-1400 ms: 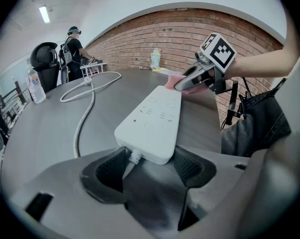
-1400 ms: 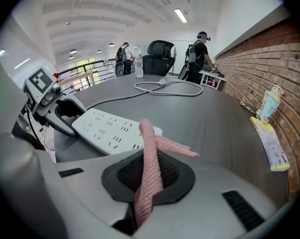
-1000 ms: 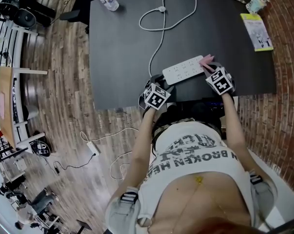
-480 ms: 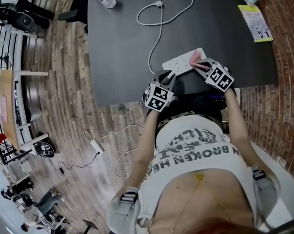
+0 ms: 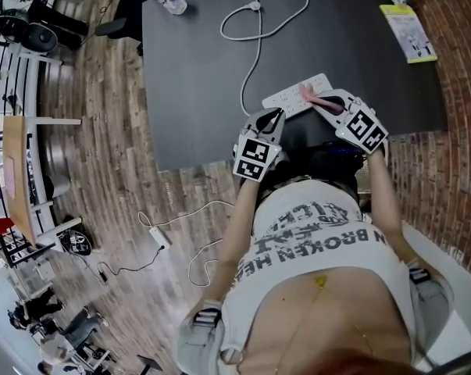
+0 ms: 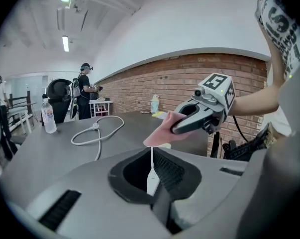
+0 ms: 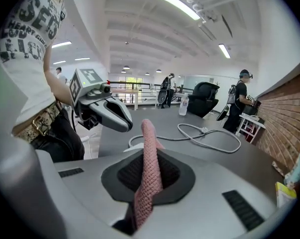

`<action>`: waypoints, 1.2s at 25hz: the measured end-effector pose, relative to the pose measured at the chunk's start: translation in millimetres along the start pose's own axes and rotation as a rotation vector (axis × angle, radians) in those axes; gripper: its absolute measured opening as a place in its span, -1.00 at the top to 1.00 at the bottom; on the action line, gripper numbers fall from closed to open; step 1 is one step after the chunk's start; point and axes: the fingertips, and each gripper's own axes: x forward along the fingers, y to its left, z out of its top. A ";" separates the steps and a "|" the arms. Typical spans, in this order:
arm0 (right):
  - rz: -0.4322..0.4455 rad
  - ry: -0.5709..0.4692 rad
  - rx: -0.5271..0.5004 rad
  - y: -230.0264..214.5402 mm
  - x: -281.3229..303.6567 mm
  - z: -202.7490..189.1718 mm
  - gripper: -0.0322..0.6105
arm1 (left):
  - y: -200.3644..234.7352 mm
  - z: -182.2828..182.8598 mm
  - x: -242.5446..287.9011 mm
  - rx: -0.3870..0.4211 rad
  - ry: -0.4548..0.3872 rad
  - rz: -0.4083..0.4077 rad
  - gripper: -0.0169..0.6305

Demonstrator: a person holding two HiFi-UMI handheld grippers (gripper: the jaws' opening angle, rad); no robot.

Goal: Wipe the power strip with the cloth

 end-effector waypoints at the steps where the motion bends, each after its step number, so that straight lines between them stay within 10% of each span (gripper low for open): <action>1: -0.010 -0.024 0.007 1.0 -4.0 7.5 0.85 | 0.5 6.1 -3.5 -0.015 -0.020 0.004 0.89; 14: -0.012 -0.457 0.225 18.5 -60.1 91.1 0.85 | -16.3 77.9 -55.0 -0.060 -0.249 0.020 0.89; 30: -0.091 -0.547 0.209 31.7 -109.7 123.7 0.85 | -43.6 138.2 -78.0 0.011 -0.361 -0.010 0.91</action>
